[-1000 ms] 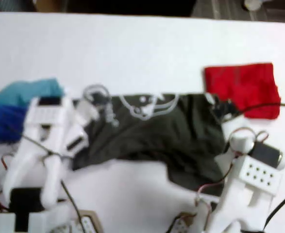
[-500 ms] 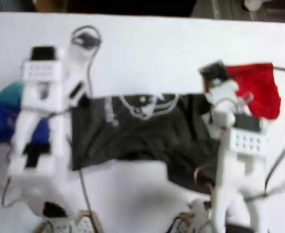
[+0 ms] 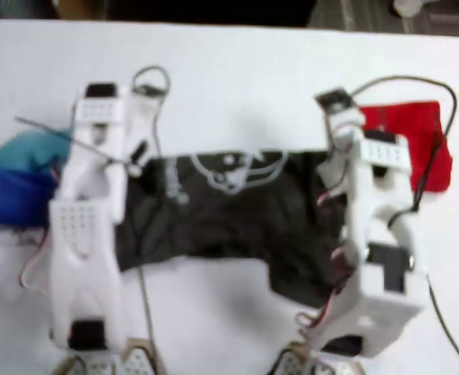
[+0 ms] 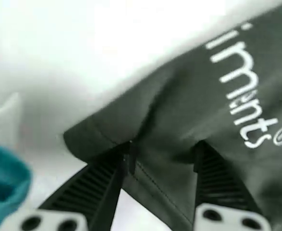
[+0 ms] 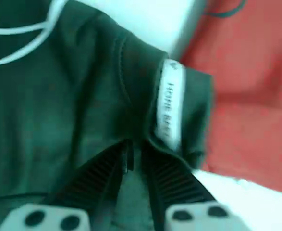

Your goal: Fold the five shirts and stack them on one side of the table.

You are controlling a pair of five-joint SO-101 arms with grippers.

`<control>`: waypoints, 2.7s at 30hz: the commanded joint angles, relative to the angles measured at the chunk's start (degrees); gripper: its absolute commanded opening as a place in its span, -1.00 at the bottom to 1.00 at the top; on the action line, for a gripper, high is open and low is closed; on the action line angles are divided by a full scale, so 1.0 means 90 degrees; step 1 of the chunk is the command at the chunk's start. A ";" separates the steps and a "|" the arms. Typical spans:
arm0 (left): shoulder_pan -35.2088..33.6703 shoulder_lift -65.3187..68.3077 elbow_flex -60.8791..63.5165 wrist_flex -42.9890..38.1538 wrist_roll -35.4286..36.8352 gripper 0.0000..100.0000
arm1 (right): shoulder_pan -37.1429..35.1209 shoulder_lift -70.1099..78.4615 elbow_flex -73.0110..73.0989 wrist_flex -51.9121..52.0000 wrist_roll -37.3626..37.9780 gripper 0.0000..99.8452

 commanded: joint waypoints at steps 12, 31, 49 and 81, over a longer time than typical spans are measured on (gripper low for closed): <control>-0.0821 0.0752 -0.2095 0.0059 -0.0313 -0.54 | 0.0063 0.0845 -0.1455 0.0435 -0.0039 -0.85; 0.0459 -0.4718 0.2935 0.0029 -0.0547 -0.54 | -0.1011 -0.3404 0.0840 0.2437 0.0996 -0.78; 0.0381 -0.7394 1.0203 -0.3751 -0.1172 -0.54 | -0.1783 -0.6471 0.4620 0.1832 0.1485 -0.78; -0.0215 -0.7385 0.7429 -0.1465 -0.0713 -0.54 | -0.1607 -0.6481 0.4874 0.1343 0.1192 -0.78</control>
